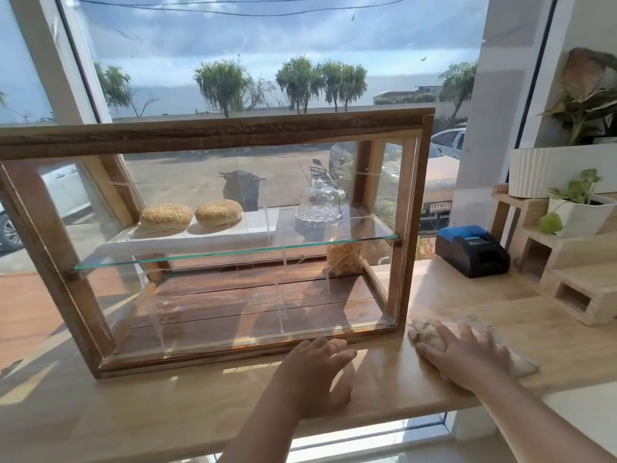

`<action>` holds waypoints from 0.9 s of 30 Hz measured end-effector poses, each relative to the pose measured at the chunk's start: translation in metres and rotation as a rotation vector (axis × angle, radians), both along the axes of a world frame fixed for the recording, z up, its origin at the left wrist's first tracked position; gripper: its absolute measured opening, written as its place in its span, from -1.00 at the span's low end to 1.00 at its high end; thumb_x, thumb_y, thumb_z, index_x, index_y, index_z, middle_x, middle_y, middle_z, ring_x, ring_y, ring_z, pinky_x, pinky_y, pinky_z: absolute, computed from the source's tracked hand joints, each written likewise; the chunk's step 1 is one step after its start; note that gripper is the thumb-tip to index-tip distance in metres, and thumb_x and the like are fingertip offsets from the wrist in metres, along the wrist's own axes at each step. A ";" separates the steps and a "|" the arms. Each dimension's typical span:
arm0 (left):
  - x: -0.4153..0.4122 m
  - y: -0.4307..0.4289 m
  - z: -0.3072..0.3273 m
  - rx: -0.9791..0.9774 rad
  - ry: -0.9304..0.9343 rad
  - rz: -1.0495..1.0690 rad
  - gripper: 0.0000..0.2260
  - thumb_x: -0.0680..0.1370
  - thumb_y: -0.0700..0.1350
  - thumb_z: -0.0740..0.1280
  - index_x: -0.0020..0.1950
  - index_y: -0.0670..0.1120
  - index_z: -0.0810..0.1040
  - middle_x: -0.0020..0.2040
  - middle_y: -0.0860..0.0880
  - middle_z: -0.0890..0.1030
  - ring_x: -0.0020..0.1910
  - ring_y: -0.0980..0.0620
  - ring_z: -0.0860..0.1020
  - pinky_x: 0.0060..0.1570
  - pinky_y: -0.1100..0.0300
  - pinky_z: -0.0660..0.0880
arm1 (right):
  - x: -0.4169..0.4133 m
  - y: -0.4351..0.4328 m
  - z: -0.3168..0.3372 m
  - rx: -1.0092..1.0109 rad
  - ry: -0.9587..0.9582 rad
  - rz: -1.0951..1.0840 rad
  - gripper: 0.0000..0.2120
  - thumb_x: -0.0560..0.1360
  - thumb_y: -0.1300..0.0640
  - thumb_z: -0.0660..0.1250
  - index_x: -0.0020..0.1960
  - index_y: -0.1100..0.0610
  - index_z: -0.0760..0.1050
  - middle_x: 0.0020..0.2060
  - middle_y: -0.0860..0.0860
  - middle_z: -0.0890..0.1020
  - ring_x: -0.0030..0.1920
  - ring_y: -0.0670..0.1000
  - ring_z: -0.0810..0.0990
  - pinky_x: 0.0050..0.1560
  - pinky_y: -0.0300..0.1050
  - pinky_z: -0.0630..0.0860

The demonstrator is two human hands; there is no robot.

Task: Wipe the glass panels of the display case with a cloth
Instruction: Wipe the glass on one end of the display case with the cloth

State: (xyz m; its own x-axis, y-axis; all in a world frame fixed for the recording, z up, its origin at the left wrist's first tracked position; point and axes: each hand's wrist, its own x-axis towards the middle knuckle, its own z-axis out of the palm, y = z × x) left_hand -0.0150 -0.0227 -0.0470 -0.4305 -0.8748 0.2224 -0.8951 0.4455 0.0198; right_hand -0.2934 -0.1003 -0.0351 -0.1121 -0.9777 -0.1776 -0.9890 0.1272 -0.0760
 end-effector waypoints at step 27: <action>0.012 -0.014 0.099 -0.499 -0.123 -0.180 -0.62 0.47 0.10 0.26 0.15 -0.12 0.54 0.08 -0.08 0.56 0.04 -0.10 0.51 0.01 0.00 0.46 | 0.002 -0.019 0.061 -0.503 -0.040 0.029 -0.76 0.67 -0.02 0.14 0.27 0.06 0.36 0.02 0.06 0.41 -0.05 0.02 0.40 -0.13 -0.15 0.43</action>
